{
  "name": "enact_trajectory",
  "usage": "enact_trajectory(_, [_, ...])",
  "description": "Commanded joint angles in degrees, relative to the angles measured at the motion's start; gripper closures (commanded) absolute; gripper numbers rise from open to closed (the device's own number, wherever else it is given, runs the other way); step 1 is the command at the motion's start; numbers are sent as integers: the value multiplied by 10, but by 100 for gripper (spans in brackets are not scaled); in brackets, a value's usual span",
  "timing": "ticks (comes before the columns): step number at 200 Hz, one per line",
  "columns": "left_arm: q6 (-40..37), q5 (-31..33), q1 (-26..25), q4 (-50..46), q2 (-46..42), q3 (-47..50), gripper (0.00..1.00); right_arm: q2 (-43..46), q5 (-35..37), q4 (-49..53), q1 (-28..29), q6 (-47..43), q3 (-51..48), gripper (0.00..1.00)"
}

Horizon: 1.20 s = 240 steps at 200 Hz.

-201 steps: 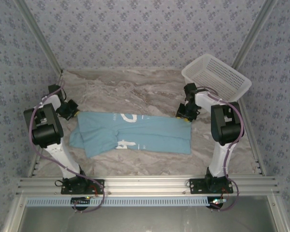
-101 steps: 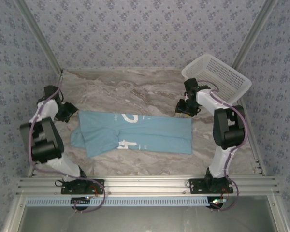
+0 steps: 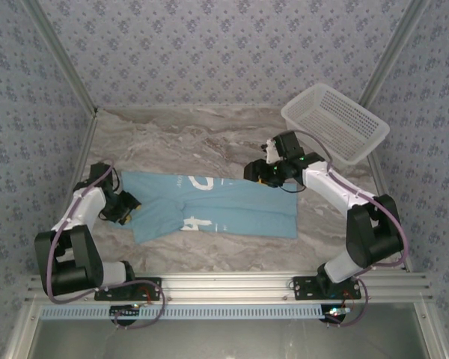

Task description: Fold and stack the t-shirts

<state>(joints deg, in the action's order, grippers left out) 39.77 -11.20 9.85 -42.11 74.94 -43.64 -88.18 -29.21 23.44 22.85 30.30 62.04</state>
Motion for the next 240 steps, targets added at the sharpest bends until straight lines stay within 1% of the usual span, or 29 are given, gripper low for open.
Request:
enact_trajectory(1, [7, 5, 1, -7, -17, 17, 60, 8, -16, -22, 5, 20, -4, 43])
enact_trajectory(15, [4, 3, 2, -8, -21, 18, 61, 11, -16, -20, 5, 19, -5, 43])
enact_trajectory(32, [-3, 16, 1, -19, -30, 19, 62, 13, -15, -14, 5, 18, -7, 43])
enact_trajectory(48, [-3, 7, 0, -3, -28, 26, 66, 13, -11, -14, 5, 19, -10, 43])
enact_trajectory(61, [7, -5, 1, 15, -26, 31, 73, 12, -10, -15, 5, 20, -10, 43])
enact_trajectory(75, [15, -8, -1, 18, -26, 24, 85, 9, -6, -14, 5, 21, -6, 43])
enact_trajectory(85, [16, -5, -2, 11, -27, 17, 92, 6, -6, -12, 5, 20, -3, 43])
enact_trajectory(93, [17, -2, -2, 2, -28, 10, 96, 3, -4, -10, 5, 20, -1, 43])
enact_trajectory(109, [24, 10, -2, -19, -28, -4, 100, -4, -4, -5, 5, 19, 4, 44])
enact_trajectory(161, [71, 52, -6, -97, -2, -81, 100, -15, -5, 4, 5, 13, 8, 45])
enact_trajectory(193, [69, 61, -7, -139, 32, -129, 100, -15, -7, 5, 2, 12, 1, 45])
enact_trajectory(240, [51, 67, -8, -155, 95, -195, 100, -3, -5, 1, -2, 12, -16, 45])
